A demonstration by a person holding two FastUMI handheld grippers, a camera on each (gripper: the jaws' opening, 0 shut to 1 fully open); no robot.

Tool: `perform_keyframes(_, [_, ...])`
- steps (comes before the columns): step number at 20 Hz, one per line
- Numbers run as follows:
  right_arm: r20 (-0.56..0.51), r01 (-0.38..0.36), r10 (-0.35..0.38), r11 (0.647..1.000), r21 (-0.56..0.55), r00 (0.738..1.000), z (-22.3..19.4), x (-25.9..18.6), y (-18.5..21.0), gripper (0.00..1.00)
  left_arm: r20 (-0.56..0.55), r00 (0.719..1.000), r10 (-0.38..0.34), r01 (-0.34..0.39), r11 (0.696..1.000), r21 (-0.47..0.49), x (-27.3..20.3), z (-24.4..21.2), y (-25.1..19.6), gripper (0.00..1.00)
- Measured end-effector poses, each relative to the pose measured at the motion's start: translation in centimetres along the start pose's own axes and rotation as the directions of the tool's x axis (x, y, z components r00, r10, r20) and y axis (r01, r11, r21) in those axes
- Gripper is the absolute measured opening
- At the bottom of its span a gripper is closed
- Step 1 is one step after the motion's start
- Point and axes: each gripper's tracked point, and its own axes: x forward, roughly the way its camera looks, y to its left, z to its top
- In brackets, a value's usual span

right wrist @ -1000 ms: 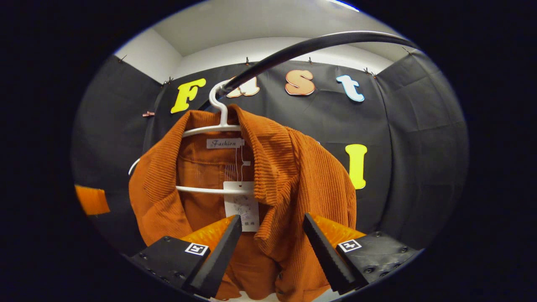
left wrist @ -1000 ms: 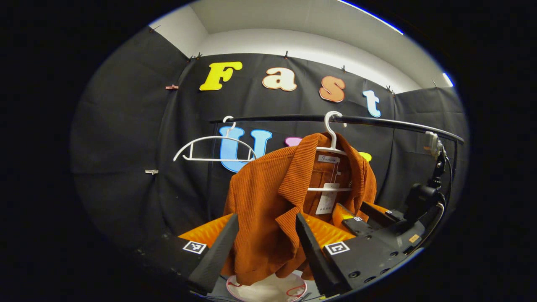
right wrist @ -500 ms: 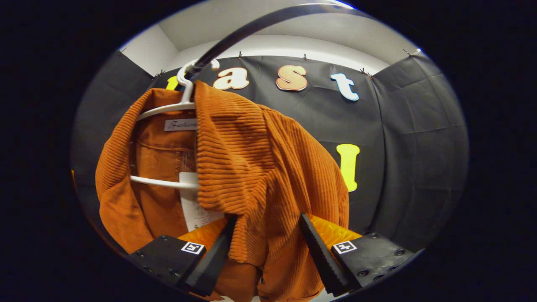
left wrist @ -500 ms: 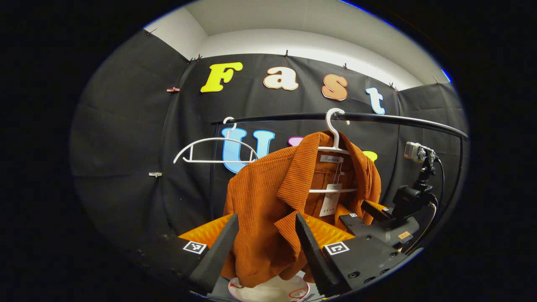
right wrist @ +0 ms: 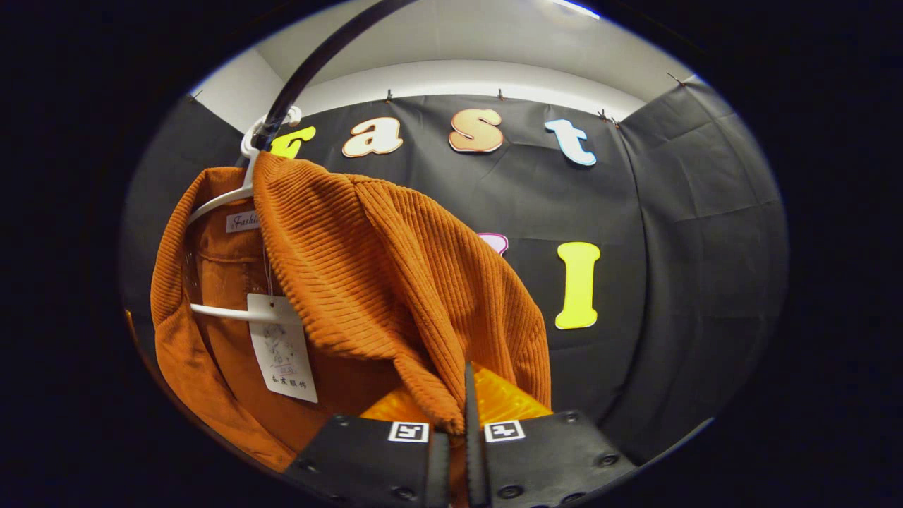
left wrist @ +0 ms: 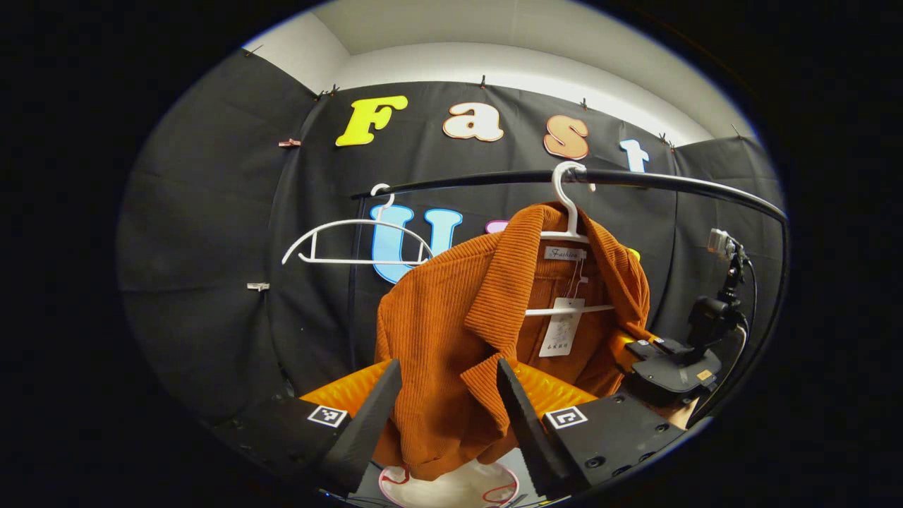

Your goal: Grasp the clothes on the hanger with both hands and then place them into the laundry hamper below.

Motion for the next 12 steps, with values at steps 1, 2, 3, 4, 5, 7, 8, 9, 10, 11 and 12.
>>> perform_keyframes(1, [-0.005, -0.014, 0.014, 1.0, -0.005, 1.0, 0.0, -0.1, 0.2, 0.12, 0.009, 1.0, 0.012, -0.012, 1.0, 0.013, 0.3, -0.3, 0.1, 0.87])
perform_keyframes(2, [-0.005, -0.019, 0.019, 1.0, 0.0, 1.0, 0.1, -0.1, 0.1, 0.08, 0.021, 1.0, 0.02, -0.021, 0.999, 0.025, 0.7, -0.6, 0.2, 0.87])
perform_keyframes(3, [-0.006, -0.019, 0.019, 1.0, 0.003, 1.0, 0.1, 0.1, -0.1, 0.12, 0.039, 0.999, 0.019, -0.021, 0.999, 0.036, 1.1, -0.9, -0.2, 0.86])
perform_keyframes(4, [-0.006, -0.017, 0.017, 1.0, -0.001, 1.0, 0.1, 0.2, -0.2, 0.12, 0.059, 0.998, 0.005, -0.008, 0.999, 0.04, 1.4, -1.0, -1.0, 0.85])
perform_keyframes(5, [-0.009, -0.018, 0.018, 1.0, -0.008, 1.0, 0.0, 0.1, -0.3, 0.12, 0.068, 0.998, -0.013, 0.01, 0.999, 0.042, 1.5, -1.4, -2.1, 0.84])
perform_keyframes(7, [-0.016, -0.026, 0.026, 0.999, -0.019, 1.0, 0.1, 0.4, 0.0, 0.12, 0.085, 0.996, -0.041, 0.038, 0.999, 0.039, 1.7, -2.2, -3.7, 0.84])
perform_keyframes(8, [-0.02, -0.031, 0.031, 0.999, -0.025, 0.999, 0.1, 0.3, 0.1, 0.12, 0.088, 0.995, -0.054, 0.051, 0.998, 0.037, 2.1, -2.4, -4.3, 0.84])
perform_keyframes(9, [-0.024, -0.034, 0.033, 0.999, -0.031, 0.999, 0.0, 0.2, 0.2, 0.12, 0.081, 0.995, -0.055, 0.053, 0.998, 0.033, 2.7, -2.9, -4.5, 0.84])
perform_keyframes(10, [-0.025, -0.037, 0.036, 0.999, -0.031, 0.999, 0.0, 0.0, 0.1, 0.12, 0.071, 0.996, -0.047, 0.046, 0.999, 0.024, 3.4, -3.3, -4.4, 0.84])
perform_keyframes(11, [-0.026, -0.039, 0.038, 0.999, -0.026, 0.999, 0.0, -0.2, 0.2, 0.08, 0.063, 0.997, -0.039, 0.038, 0.999, 0.016, 4.0, -3.8, -4.2, 0.85])
perform_keyframes(12, [-0.029, -0.039, 0.039, 0.999, -0.018, 0.999, 0.0, -0.3, 0.2, 0.08, 0.053, 0.998, -0.032, 0.031, 0.999, 0.009, 4.6, -4.3, -4.2, 0.85])
